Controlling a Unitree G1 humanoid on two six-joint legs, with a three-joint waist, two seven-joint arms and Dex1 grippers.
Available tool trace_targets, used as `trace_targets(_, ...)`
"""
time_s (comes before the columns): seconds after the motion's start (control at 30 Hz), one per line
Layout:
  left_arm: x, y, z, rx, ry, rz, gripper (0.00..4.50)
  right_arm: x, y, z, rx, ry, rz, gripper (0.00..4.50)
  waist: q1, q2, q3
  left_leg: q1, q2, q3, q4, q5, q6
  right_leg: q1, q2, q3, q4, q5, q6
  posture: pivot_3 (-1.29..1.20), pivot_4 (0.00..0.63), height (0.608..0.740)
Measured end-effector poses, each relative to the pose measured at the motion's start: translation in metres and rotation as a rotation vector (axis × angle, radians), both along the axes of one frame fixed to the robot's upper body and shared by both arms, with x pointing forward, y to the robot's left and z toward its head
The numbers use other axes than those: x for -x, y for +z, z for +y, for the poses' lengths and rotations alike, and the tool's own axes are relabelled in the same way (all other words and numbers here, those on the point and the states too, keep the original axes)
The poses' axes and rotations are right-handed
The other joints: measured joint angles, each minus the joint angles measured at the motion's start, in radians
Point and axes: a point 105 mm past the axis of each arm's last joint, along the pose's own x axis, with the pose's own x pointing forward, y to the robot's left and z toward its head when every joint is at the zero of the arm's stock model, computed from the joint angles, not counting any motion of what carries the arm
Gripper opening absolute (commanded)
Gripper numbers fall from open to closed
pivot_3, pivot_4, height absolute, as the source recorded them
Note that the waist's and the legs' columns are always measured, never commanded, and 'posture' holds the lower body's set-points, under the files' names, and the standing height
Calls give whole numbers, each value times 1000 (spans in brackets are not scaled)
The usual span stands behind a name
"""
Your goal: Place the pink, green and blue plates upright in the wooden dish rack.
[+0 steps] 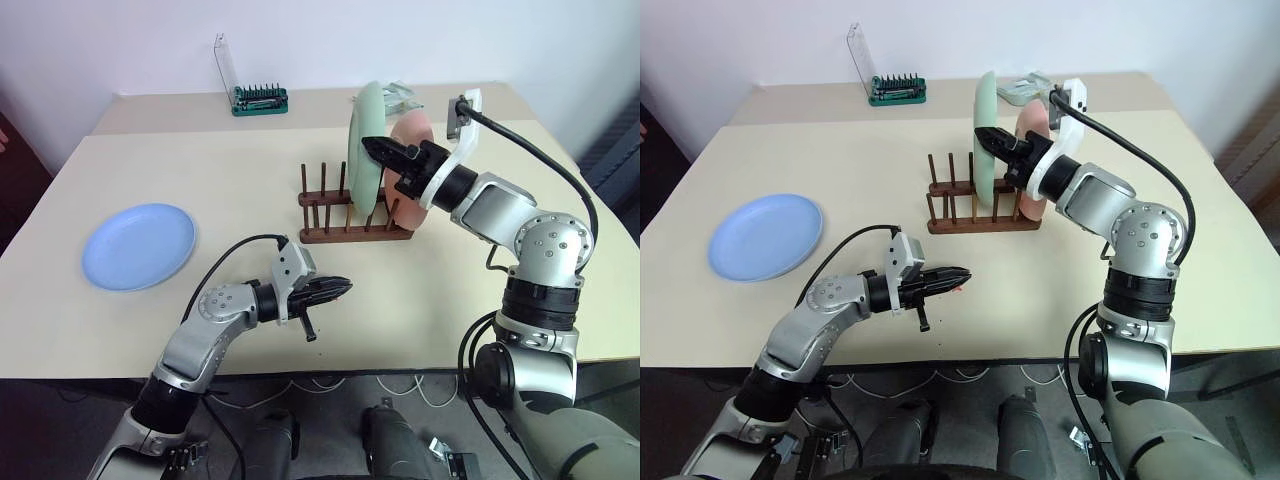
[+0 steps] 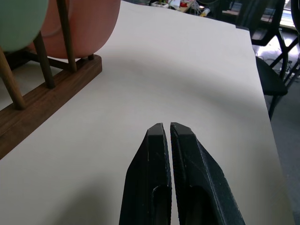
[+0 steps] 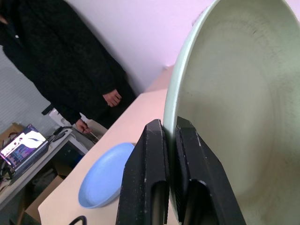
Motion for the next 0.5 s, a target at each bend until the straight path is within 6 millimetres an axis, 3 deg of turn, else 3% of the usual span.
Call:
trace_targets(0.07, 0, 0, 0, 0, 0, 0, 154, -1, -2, -1, -2, -6, 19, 53, 0, 0, 0, 0, 0, 0, 0, 0, 0, 0, 0, 0, 0, 0, 0, 0, 150, 740)
trace_targets(0.1, 0, 0, 0, 0, 0, 0, 154, -3, -5, -1, 0, -12, 33, 348, 0, 0, 0, 0, 0, 0, 0, 0, 0, 0, 0, 0, 0, 0, 0, 0, 150, 740)
trace_targets(0.2, 0, 0, 0, 0, 0, -1, 154, -4, -7, -2, 7, -20, 48, 1413, 0, 0, 0, 0, 0, 0, 0, 0, 0, 0, 0, 0, 0, 0, 0, 0, 150, 740)
trace_targets(0.3, 0, 0, 0, -1, 0, -1, 154, -4, -8, -2, 10, -23, 51, 2904, 0, 0, 0, 0, 0, 0, 0, 0, 0, 0, 0, 0, 0, 0, 0, 0, 150, 740)
trace_targets(0.5, 0, 0, 0, -1, -1, -2, 154, -4, -6, -3, 30, -49, 51, 2904, 0, 0, 0, 0, 0, 0, 0, 0, 0, 0, 0, 0, 0, 0, 0, 0, 150, 740)
